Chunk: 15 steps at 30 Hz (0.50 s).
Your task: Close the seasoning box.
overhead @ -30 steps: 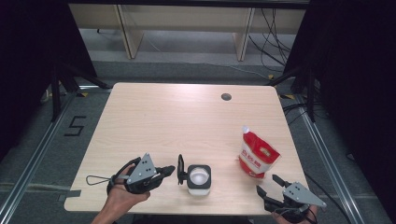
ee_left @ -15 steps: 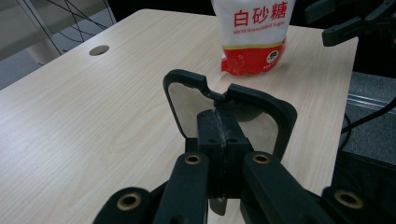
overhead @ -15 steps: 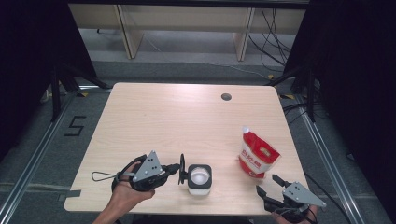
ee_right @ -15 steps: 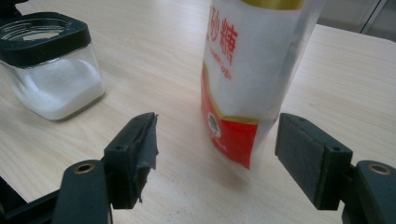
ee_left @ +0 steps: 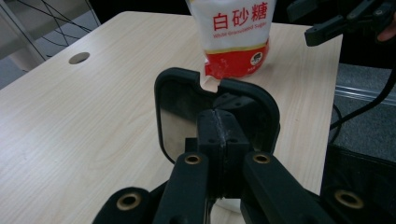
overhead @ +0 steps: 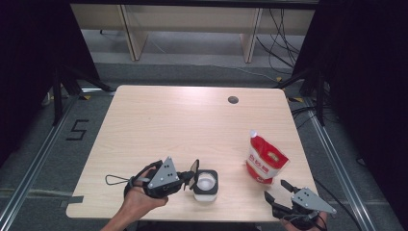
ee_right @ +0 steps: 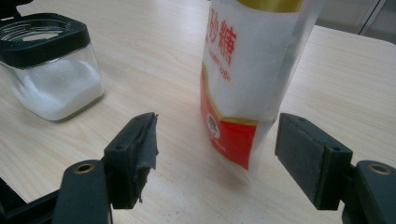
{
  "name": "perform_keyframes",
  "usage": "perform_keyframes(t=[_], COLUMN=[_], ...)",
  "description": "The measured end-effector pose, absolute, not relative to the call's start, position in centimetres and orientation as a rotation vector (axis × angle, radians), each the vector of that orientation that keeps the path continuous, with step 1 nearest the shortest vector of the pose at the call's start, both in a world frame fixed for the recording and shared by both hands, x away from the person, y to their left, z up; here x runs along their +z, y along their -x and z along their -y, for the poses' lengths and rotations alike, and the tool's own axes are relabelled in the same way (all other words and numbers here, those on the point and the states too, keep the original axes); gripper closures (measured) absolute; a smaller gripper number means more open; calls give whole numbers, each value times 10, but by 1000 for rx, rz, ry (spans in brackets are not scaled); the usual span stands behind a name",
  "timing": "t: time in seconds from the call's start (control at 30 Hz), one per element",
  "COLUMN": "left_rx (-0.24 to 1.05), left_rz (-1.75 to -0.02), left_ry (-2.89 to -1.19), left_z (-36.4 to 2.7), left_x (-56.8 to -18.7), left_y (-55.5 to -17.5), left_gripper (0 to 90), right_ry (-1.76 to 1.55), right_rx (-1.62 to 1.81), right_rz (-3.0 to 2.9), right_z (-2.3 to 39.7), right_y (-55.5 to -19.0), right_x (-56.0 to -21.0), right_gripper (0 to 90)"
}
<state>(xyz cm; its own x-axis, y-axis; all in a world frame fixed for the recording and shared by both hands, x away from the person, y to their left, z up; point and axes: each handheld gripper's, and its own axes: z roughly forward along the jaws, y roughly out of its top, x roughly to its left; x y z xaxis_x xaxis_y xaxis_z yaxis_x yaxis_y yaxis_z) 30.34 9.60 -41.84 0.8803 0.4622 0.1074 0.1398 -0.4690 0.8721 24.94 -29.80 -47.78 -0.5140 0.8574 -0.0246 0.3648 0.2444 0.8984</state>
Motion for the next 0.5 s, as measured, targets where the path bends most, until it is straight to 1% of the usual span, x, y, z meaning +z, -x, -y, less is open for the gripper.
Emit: perform_keyframes(t=[0.2, 0.5], left_rx=[397, 353], left_rz=[-402, -420], left_ry=[-2080, -2095], left_z=[-86, -80], left_x=[-423, -434], left_y=[-305, -305], left_gripper=[886, 876], right_ry=[-1099, -1100], right_rx=[1228, 1231], right_rz=[-2003, -2008], right_z=[298, 297], right_y=[-250, -249], right_x=[-478, -478], right_gripper=[305, 305])
